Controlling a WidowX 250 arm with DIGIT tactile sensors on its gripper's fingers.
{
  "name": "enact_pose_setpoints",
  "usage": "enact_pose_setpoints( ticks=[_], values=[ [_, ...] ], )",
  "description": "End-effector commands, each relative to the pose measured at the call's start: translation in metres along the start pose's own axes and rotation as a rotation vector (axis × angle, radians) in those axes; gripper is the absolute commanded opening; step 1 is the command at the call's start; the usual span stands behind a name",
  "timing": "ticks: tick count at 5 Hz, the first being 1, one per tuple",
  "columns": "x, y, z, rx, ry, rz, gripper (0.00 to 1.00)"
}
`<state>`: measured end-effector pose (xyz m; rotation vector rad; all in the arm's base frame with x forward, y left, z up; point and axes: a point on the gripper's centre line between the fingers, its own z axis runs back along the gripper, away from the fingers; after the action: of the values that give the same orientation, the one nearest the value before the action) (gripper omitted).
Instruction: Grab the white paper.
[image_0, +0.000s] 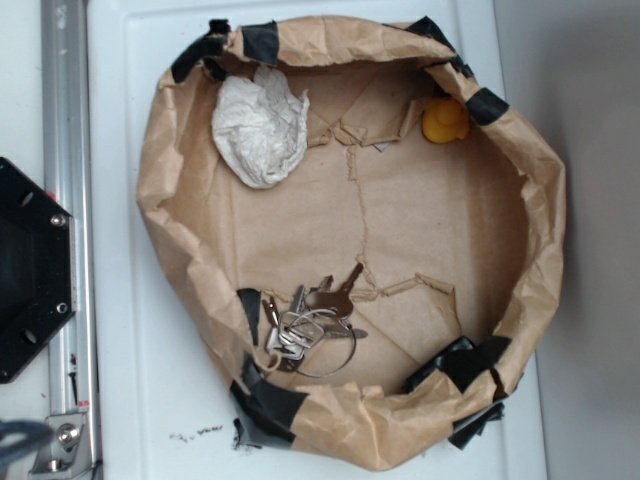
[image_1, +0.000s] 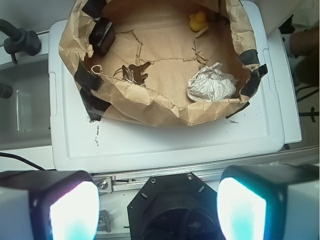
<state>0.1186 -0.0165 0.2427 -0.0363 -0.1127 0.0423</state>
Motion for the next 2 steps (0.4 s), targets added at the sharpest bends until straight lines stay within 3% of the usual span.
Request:
enact_pose_setpoints(
  ticks=[1,2],
  values=[
    [0.0,0.0,0.0,0.0,0.0,0.0,1.0],
    [0.048,0.009,-0.02,0.05,-0.012,-0.101,1.0]
  ],
)
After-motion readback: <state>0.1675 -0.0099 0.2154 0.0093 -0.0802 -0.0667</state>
